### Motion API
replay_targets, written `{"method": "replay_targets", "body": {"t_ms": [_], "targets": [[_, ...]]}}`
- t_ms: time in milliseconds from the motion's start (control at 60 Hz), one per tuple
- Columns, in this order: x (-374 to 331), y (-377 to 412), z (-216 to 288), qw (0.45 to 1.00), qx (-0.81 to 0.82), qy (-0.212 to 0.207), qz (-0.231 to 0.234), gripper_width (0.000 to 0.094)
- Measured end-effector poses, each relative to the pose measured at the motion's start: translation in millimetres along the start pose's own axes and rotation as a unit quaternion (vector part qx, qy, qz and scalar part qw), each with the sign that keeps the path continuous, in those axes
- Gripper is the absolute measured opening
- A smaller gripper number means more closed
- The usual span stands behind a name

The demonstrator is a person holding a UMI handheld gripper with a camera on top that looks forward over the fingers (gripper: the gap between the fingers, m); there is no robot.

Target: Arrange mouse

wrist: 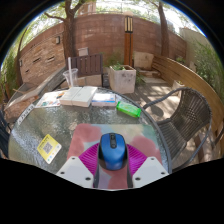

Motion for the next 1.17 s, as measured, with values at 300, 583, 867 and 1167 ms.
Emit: {"method": "replay_targets", "body": {"t_ms": [300, 583, 867, 1167], "targets": [[-27, -7, 1, 1.0, -0.014, -0.005, 0.011, 0.0819], [-178, -15, 13, 0.997, -0.024, -0.067, -0.003, 0.085], [-323, -35, -18, 0.994, -0.031, -0.1, -0.024, 0.0846], [-375, -50, -37, 0.993, -0.037, -0.111, -0.032, 0.085]]}}
Point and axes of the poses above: the point between the fingertips, and its own axes, seen from behind it with the camera up: y to the left, z up, x forward, the way the camera looks, the point moved 4 cm from there along -x, backward, against the way the camera looks, and after that the axes turned 15 degrees about -z, right-handed, at the moved point
